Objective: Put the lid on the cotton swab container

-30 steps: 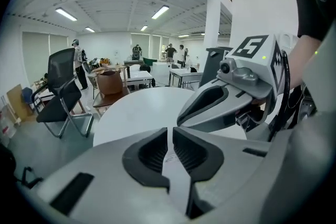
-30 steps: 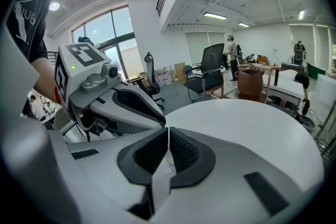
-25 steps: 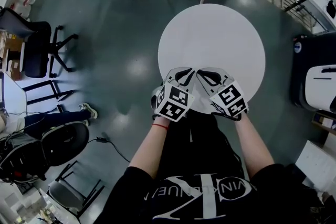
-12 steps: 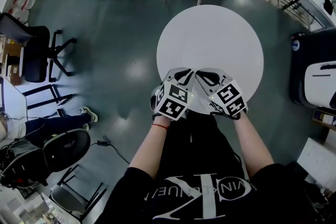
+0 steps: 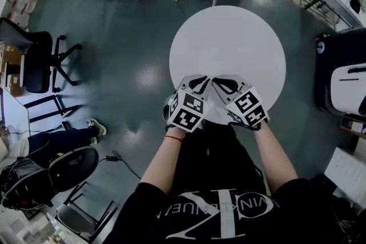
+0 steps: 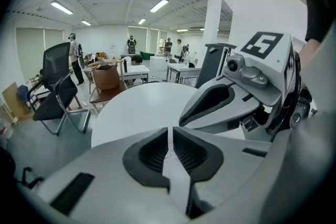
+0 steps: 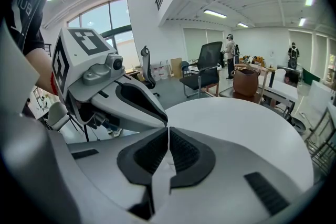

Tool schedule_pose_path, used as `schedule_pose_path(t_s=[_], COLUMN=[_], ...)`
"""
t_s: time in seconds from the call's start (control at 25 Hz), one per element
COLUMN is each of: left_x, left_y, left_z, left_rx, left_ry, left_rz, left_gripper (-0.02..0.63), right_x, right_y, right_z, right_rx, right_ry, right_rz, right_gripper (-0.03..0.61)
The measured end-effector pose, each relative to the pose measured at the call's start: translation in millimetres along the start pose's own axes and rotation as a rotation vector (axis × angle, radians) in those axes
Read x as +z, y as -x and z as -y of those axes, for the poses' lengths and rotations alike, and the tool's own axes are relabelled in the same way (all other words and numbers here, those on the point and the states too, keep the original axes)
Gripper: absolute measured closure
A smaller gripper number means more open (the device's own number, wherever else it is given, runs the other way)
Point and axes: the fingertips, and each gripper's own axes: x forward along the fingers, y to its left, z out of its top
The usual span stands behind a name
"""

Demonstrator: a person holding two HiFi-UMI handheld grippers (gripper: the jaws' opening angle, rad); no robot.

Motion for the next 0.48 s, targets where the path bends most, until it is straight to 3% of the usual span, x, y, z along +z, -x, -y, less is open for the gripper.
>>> schedule_pose_path(t_s=[0.48], left_x=[1.7], left_y=[4.0], left_z=[-1.9], left_rx=[-0.004], left_ry=[0.005], left_rz=[0.028], left_gripper=[0.578], right_x=[3.3], right_y=[-0.3], right_z=[-2.1], right_rx=[-0.015], right_ry=[0.002], right_rz=[0.007], right_gripper=[0.568])
